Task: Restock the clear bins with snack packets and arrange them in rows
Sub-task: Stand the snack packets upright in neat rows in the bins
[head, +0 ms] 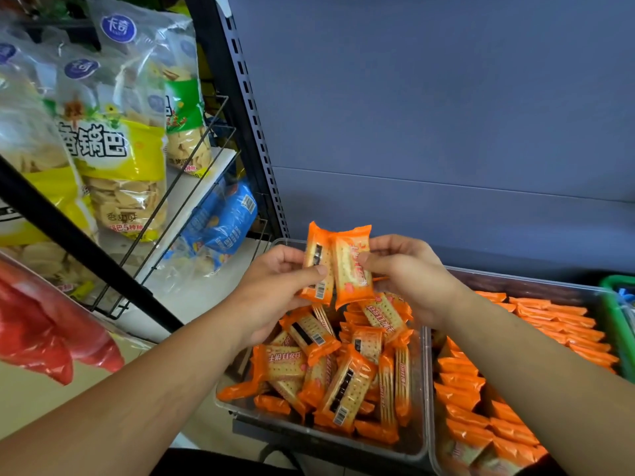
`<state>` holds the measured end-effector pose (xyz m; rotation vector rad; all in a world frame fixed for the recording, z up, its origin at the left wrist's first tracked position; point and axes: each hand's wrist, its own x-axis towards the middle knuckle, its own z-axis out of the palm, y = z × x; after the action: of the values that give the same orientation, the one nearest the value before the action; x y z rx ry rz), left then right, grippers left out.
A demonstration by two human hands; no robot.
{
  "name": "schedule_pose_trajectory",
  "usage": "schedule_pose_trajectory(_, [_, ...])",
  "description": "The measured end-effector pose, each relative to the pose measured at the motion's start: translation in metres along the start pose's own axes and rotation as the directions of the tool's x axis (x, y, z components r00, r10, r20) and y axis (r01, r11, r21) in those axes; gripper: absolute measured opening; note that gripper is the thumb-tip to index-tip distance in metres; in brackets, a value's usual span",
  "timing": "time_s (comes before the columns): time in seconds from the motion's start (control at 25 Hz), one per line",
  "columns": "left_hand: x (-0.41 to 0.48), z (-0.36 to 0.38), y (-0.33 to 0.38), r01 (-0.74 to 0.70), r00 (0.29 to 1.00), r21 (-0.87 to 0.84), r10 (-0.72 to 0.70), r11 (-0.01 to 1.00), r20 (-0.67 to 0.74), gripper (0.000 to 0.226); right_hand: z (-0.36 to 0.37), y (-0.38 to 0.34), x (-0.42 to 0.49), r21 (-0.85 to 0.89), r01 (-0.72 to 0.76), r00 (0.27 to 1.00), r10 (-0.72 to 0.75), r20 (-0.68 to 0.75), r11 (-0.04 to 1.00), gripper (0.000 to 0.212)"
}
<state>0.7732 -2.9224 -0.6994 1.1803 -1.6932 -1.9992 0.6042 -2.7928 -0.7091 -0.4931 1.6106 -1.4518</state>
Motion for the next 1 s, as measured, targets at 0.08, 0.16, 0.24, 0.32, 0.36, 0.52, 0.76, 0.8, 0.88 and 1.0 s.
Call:
schedule_pose_trajectory(0.08, [0.001,-0.002,0.001,0.039,0.999,-0.062,-0.039,0.997,0.014,0.022,-0.004,-0.002,-0.001,0.096,-0.052,0.998,0.054,-0.018,0.994,0.023])
schedule_pose_trajectory(0.16, [0.002,-0.003,0.001,0.044,0.999,-0.052,-0.043,0.998,0.028,0.02,-0.006,-0.001,-0.001,0.159,-0.091,0.995,0.096,-0.027,0.983,0.027])
schedule_pose_trajectory(0.24, [0.001,-0.002,-0.001,0.048,0.998,0.019,-0.049,0.999,0.036,0.02,-0.004,0.001,0.0,0.149,-0.099,0.993,0.107,-0.048,0.984,0.026])
schedule_pose_trajectory(0.32, [0.002,-0.001,-0.003,0.021,0.999,0.12,-0.024,0.992,0.023,0.023,-0.004,0.002,0.001,0.071,-0.092,0.992,0.098,-0.085,0.993,0.021])
schedule_pose_trajectory(0.36, [0.003,-0.002,-0.004,-0.012,1.0,0.173,0.01,0.985,0.013,0.023,-0.005,0.002,0.0,0.02,-0.088,0.992,0.089,-0.094,0.996,0.019])
schedule_pose_trajectory(0.52, [0.001,-0.005,0.001,-0.119,0.991,0.335,0.133,0.935,-0.02,0.033,-0.014,0.002,-0.001,-0.07,-0.107,0.993,0.103,-0.057,0.992,0.029])
schedule_pose_trajectory(0.76, [-0.006,0.004,0.009,-0.121,0.992,0.319,0.108,0.94,0.058,0.037,-0.016,0.001,-0.003,-0.035,-0.126,0.989,0.129,0.072,0.991,0.044])
schedule_pose_trajectory(0.8, [-0.006,0.005,0.008,-0.138,0.99,0.32,0.121,0.937,0.074,0.044,-0.016,0.002,-0.003,-0.049,-0.112,0.99,0.115,0.08,0.993,0.044])
schedule_pose_trajectory(0.88, [-0.004,0.004,0.005,-0.158,0.987,0.34,0.139,0.927,0.081,0.065,-0.018,0.006,-0.001,-0.109,-0.066,0.996,0.072,0.054,0.992,0.039])
schedule_pose_trajectory(1.0, [0.0,0.002,0.001,-0.154,0.988,0.361,0.144,0.92,0.055,0.085,-0.019,0.009,0.003,-0.124,-0.01,1.0,0.009,-0.01,0.992,0.029])
